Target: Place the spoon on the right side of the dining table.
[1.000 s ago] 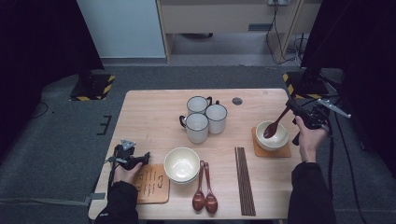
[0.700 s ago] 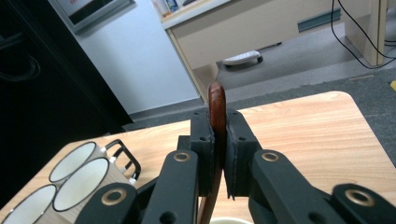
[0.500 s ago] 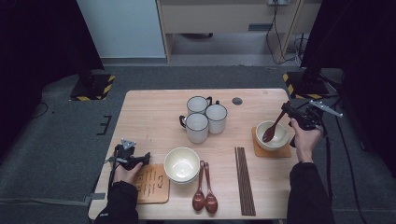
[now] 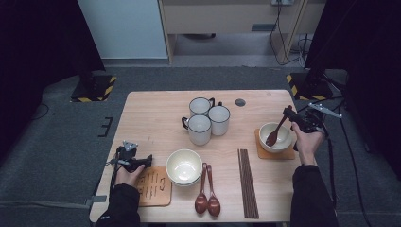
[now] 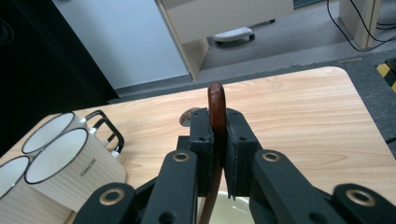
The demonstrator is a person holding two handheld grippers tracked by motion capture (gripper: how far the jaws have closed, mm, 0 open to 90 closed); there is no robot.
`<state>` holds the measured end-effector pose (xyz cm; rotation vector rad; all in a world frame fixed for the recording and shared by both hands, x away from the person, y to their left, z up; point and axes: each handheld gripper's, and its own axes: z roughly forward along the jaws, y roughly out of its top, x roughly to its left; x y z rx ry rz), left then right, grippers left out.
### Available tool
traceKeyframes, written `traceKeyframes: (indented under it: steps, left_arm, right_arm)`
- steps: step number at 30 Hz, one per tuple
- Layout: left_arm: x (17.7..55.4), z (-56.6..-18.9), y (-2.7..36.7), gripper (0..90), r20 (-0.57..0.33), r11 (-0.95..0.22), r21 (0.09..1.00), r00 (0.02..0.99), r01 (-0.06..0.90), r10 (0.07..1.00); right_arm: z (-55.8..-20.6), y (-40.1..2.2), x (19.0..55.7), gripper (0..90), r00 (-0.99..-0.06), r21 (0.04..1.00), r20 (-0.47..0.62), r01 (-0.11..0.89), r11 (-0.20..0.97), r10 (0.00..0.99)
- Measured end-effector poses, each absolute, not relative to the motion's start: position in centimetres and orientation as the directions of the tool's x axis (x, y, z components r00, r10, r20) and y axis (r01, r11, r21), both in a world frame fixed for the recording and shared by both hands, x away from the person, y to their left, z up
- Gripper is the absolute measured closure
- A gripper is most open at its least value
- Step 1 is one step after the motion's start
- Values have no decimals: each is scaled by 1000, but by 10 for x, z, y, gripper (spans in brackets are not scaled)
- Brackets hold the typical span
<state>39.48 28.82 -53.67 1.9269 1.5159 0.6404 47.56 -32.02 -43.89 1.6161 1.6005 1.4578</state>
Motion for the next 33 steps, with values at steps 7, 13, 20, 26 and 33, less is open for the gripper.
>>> traceKeyframes:
  steps: [7,13,20,26,33]
  left_arm:
    - [395,-537,288,43,9,-171,708,233,686,972]
    - [395,-537,288,39,9,-170,707,232,686,973]
    - [395,-537,288,37,9,-170,707,232,687,973]
    - [395,-537,288,34,9,-170,706,232,687,973]
    - [395,-537,288,31,9,-171,705,232,688,973]
  right_arm:
    - [-441,-323,474,815,-212,859,358,456,-232,909]
    - [-444,-323,474,756,-205,867,302,466,-178,931]
    - [-449,-322,472,658,-199,872,242,474,-123,950]
    - [-456,-326,472,568,-189,866,213,491,-95,959]
    - [-461,-325,471,512,-180,854,171,518,-54,969]
